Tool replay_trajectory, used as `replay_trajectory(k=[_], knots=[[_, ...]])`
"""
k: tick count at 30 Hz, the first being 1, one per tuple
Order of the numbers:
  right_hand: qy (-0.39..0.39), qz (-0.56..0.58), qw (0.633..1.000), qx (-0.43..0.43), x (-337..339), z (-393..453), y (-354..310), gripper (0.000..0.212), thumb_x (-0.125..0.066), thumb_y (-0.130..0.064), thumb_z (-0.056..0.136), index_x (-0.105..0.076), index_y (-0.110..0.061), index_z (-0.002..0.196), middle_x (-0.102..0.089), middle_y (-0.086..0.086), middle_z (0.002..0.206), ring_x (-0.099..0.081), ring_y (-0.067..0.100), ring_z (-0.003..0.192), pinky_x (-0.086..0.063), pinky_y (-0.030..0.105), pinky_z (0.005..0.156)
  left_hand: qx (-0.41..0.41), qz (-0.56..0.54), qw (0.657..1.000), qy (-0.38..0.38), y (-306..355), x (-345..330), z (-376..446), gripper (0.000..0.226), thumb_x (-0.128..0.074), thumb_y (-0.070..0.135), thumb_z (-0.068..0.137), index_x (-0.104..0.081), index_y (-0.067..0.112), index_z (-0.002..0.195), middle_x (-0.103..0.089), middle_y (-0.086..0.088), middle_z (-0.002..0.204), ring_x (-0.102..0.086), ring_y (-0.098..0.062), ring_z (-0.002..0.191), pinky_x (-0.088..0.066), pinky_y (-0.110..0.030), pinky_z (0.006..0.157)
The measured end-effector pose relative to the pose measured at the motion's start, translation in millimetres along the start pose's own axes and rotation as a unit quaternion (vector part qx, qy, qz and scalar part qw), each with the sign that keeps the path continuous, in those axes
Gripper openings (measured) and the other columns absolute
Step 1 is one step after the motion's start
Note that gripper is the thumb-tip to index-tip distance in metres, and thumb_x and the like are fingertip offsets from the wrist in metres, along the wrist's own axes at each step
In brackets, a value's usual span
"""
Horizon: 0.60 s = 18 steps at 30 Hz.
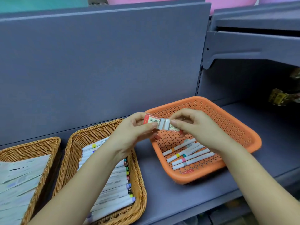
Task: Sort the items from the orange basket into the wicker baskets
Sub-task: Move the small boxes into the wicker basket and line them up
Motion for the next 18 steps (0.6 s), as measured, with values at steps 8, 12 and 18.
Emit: replay_trajectory(k=[8,12,18], knots=[[-0.009,0.162,0.985,-0.055,-22.4,-11.0,-2.8,0.015,-0.053,-0.007,0.094,-0.063,-0.014,0.102,-0.064,0.012,0.091,-0.070,0.018,0.077,-0.056,0.023,0.060,0.070,-0.084,0.994,-0.019,7.3,13.8,-18.5,0.016,-0.046,0.008,0.095,-0.062,0.007,0.098,-0.073,-0.006,0.088,-0.072,-0.017,0.077,-0.055,-0.020,0.056],[-0.017,0.232,0.968,-0.091,-38.6,-17.3,-0.3,0.018,-0.051,-0.002,0.093,-0.062,-0.013,0.101,-0.064,0.010,0.091,-0.069,0.018,0.079,-0.058,0.026,0.066,0.080,0.022,0.996,-0.035,3.1,21.7,-27.0,0.010,-0.057,0.016,0.090,-0.061,0.019,0.082,-0.057,-0.001,0.076,-0.057,-0.006,0.062,-0.044,-0.017,0.054],[-0.017,0.218,0.972,-0.083,-58.5,-28.6,3.3,0.039,-0.064,0.010,0.079,-0.066,-0.017,0.107,-0.069,0.008,0.104,-0.066,0.014,0.085,-0.055,0.022,0.079,0.012,0.344,0.939,-0.006,0.2,42.3,-42.4,0.025,-0.070,0.019,0.083,-0.053,0.017,0.101,-0.064,0.004,0.086,-0.054,-0.008,0.071,-0.045,-0.025,0.070]])
Point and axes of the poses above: each hand's wrist, its own z-axis towards the middle knuckle, its own x-axis out of the back of the hand, y = z × x, the point moved 4 cm from there along z, towards the middle knuckle
